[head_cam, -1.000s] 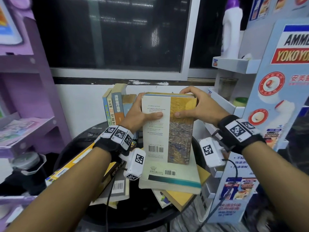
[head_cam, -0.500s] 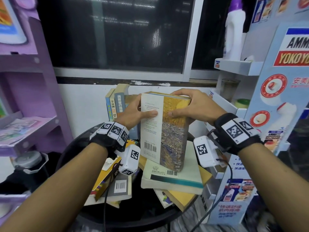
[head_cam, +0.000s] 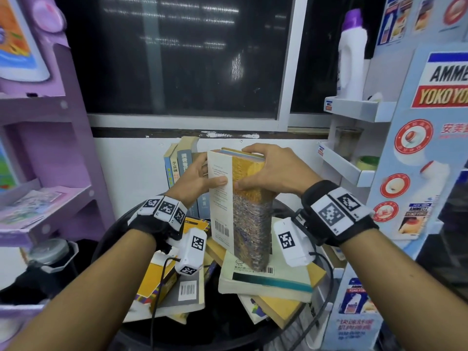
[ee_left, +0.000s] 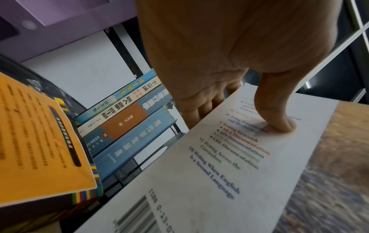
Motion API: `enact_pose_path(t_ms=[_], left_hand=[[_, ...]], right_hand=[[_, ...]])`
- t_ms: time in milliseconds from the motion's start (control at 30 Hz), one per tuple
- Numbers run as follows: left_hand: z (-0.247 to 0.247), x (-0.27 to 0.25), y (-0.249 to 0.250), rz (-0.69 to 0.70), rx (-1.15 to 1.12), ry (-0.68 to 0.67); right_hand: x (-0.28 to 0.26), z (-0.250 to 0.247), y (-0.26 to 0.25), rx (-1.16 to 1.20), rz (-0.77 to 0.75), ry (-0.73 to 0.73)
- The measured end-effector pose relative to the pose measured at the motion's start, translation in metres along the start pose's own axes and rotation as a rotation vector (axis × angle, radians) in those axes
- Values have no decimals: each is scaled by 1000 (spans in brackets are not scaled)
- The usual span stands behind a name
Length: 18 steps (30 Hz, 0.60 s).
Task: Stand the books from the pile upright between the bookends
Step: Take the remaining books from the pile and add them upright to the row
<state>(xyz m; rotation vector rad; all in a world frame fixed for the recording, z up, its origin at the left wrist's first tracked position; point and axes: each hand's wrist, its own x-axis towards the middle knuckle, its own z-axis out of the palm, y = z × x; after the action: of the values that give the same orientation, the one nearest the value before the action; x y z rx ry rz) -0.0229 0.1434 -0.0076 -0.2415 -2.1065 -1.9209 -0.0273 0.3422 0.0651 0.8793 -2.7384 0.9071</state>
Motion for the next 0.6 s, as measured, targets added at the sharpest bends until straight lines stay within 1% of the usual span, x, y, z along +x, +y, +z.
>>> enact_pose_path(t_ms=[200, 333, 400, 467, 600], left_hand=[[-5, 0, 0, 1, 110, 17], [-13, 0, 2, 26, 151, 42], [-22, 4, 1, 43, 155, 124], [-31, 7, -3, 59, 196, 233], [-45, 9, -8, 88, 378, 440]], right_hand=[[1, -3, -4, -40, 21, -52], [-2, -2, -3, -47, 4, -30], [-2, 1, -1, -30, 2, -7], [0, 2, 0, -6, 3, 15], [8, 5, 2, 11, 14, 56]])
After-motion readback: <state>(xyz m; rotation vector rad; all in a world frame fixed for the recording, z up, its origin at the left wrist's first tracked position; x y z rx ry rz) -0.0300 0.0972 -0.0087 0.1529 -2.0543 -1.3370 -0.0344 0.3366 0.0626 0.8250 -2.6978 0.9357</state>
